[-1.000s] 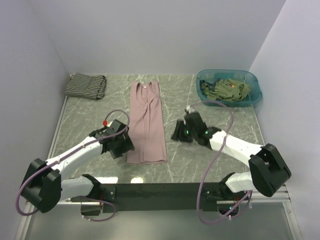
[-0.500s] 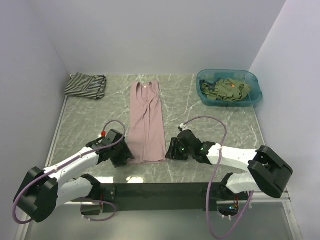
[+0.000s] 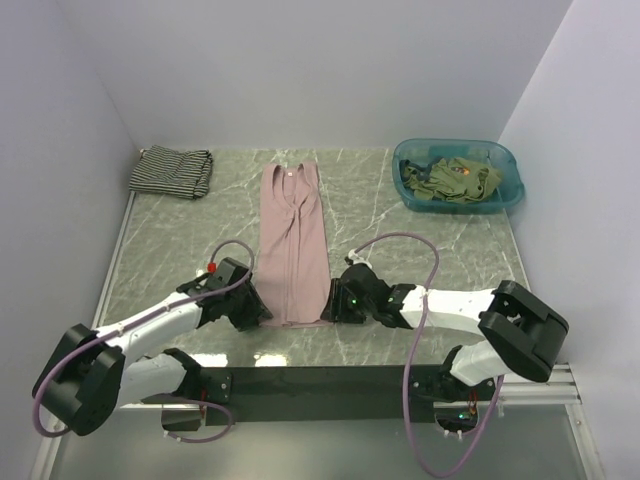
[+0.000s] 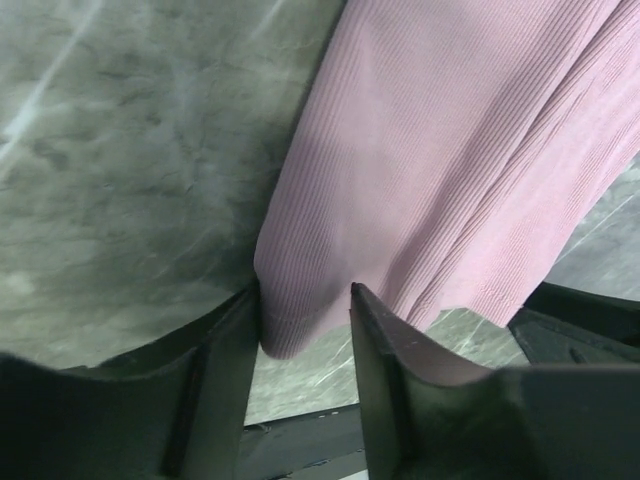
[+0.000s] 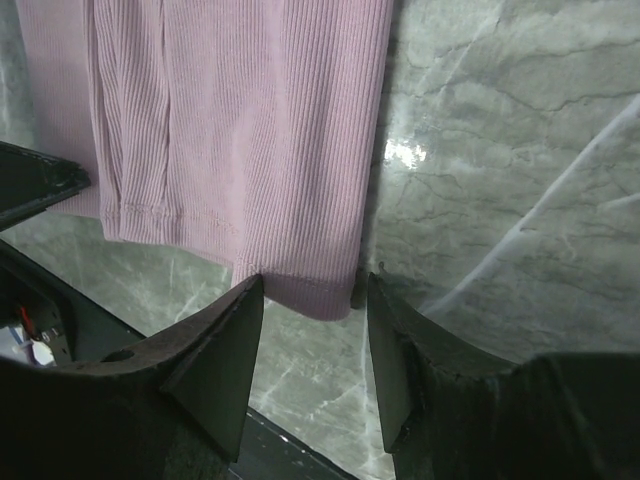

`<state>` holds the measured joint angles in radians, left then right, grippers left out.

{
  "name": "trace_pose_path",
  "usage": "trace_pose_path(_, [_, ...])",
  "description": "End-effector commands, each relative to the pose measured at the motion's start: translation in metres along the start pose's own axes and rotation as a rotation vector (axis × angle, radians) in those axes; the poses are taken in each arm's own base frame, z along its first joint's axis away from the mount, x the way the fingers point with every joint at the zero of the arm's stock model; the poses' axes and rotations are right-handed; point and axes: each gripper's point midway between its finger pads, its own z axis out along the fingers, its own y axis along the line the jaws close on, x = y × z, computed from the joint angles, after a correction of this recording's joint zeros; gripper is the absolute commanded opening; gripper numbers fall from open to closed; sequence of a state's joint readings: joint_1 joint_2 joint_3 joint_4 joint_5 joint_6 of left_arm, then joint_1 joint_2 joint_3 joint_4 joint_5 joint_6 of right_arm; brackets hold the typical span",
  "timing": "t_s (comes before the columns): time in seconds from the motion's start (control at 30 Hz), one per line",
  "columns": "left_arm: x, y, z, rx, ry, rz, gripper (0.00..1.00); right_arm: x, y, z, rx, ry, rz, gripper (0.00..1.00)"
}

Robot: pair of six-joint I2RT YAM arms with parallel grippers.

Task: Fold and stack the tank tops
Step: Fold the tank top

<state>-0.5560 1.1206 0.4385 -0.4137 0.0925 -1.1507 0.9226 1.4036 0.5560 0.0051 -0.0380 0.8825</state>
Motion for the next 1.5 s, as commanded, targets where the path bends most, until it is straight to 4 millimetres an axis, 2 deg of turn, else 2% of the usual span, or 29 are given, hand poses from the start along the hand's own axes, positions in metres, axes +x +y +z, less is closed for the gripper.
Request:
trace_pose_path(0.0, [0.013,0.054,0.013,-0.199,0.032,0.009,0.44,-0.006,0.009,0.003,0.003,-0.028,0.017,0.53])
trace_pose_path(0.07, [0.012,0.054,0.013,-0.200,0.033,0.015,0.39,-0.001,0.008,0.003,0.006,-0.019,0.024,0.52])
trace_pose_path(0.13, [0.012,0.052,0.012,-0.191,0.031,0.021,0.29,0.004,0.002,0.005,0.020,-0.007,0.029,0.51])
trace_pose_path(0.17, [0.011,0.052,0.012,-0.189,0.028,0.025,0.22,0.005,0.001,0.006,0.026,-0.003,0.030,0.48])
trace_pose_path(0.23, [0.010,0.050,0.010,-0.183,0.027,0.034,0.16,0.011,-0.001,0.011,0.054,0.024,0.024,0.45])
trace_pose_path(0.33, [0.010,0.049,0.009,-0.180,0.027,0.047,0.01,0.014,0.000,0.013,0.056,0.032,0.026,0.38])
trace_pose_path(0.5, [0.013,0.044,0.006,-0.156,0.043,0.058,0.01,0.002,0.002,0.008,0.075,-0.010,0.018,0.20])
trace_pose_path(0.6, [0.016,0.041,0.002,-0.146,0.052,0.070,0.01,0.004,-0.002,0.001,0.095,-0.001,0.008,0.07])
trace_pose_path(0.63, [0.020,0.043,0.001,-0.159,0.062,0.071,0.01,0.005,-0.001,-0.002,0.093,0.002,0.003,0.00])
trace_pose_path(0.73, [0.034,0.042,-0.004,-0.157,0.092,0.055,0.01,0.011,0.002,-0.013,0.077,0.019,-0.007,0.00])
trace_pose_path(0.8, [0.043,0.042,-0.010,-0.165,0.105,0.067,0.01,0.017,0.011,-0.023,0.048,0.025,-0.022,0.00])
trace_pose_path(0.97, [0.073,0.045,-0.025,-0.181,0.167,0.084,0.01,0.047,0.024,-0.051,0.000,0.097,-0.060,0.00])
trace_pose_path(1.13, [0.091,0.047,-0.034,-0.201,0.210,0.128,0.01,0.060,0.025,-0.066,-0.013,0.121,-0.057,0.00])
trace_pose_path(1.23, [0.081,0.036,-0.041,-0.195,0.173,0.138,0.01,0.058,0.024,-0.067,0.009,0.127,-0.067,0.00])
trace_pose_path(1.27, [0.073,0.021,-0.045,-0.161,0.150,0.159,0.01,0.054,0.023,-0.067,0.017,0.116,-0.069,0.00])
trace_pose_path(1.4, [0.024,-0.004,-0.047,-0.117,0.064,0.113,0.01,0.024,0.036,-0.061,0.010,0.077,-0.078,0.00])
trace_pose_path(1.43, [0.010,-0.020,-0.049,-0.071,0.040,0.140,0.01,0.016,0.036,-0.059,0.018,0.066,-0.077,0.00])
trace_pose_path(1.47, [-0.003,-0.027,-0.050,-0.055,0.020,0.117,0.01,0.000,0.039,-0.056,0.021,0.047,-0.078,0.00])
